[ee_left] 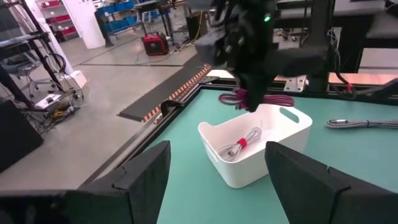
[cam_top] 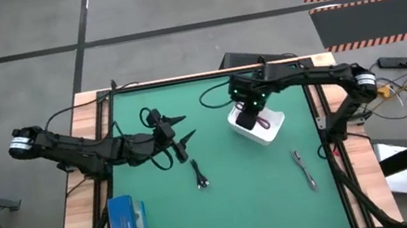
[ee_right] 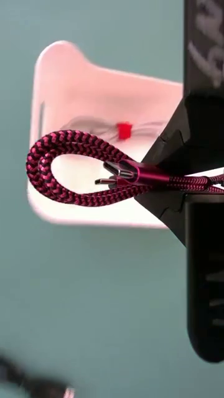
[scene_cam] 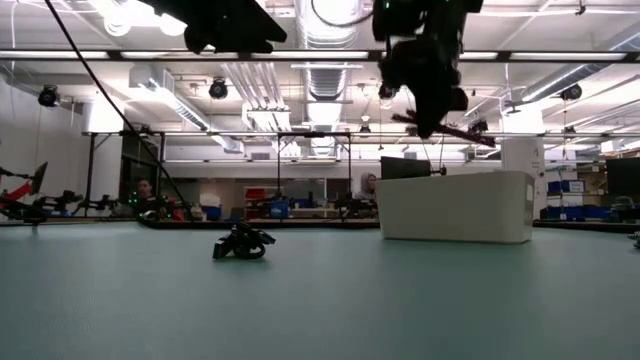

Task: Pick and place USB-C Cables
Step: Put the black red charger cable into the white bin

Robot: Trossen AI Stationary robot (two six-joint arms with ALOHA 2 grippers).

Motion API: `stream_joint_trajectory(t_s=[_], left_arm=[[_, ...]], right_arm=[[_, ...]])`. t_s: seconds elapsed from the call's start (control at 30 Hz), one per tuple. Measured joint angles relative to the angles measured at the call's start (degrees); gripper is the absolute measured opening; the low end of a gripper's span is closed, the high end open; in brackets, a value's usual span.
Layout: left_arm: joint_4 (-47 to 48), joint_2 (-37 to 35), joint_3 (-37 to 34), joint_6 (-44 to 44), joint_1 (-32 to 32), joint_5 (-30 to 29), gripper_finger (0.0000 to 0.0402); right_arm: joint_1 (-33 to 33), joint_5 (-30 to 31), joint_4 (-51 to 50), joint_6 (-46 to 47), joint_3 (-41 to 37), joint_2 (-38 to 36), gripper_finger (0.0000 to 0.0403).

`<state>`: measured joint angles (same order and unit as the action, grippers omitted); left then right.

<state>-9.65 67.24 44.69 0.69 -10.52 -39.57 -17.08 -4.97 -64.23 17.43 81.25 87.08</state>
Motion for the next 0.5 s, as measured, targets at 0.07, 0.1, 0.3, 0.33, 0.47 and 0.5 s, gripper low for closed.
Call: stream_joint_trajectory(t_s=[0.07,0.1,0.3,0.33,0.47,0.5], left_arm=[[-0.02,0.0,0.0,0.0,0.0,0.0,0.0246],[-0.02,0.0,0.0,0.0,0.0,0.0,0.0246],[-0.02,0.0,0.0,0.0,-0.04,0.0,0.0246],[0.05,0.0,0.0,0.0,-0.04,0.0,0.0246],[0.15,0.0,0.0,0.0,-0.04,0.02,0.0246],[0.23,0.0,0.0,0.0,-0.04,0.02,0.0246]], right_arm=[[-1.49,-0.43,-0.75,-0.04,0.0,1.25,0.0018],[-2.18,-1.25,-0.86,-0.21,0.0,1.89,0.0018],[-5.08,-5.55,-1.27,-0.52,0.0,6.03,0.0018],[-5.31,-5.55,-1.39,-0.71,0.0,6.63,0.0018],[-5.82,-5.56,-1.54,-1.56,0.0,8.98,0.0018],[-5.84,-5.55,-1.54,-1.71,0.0,9.53,0.0018]])
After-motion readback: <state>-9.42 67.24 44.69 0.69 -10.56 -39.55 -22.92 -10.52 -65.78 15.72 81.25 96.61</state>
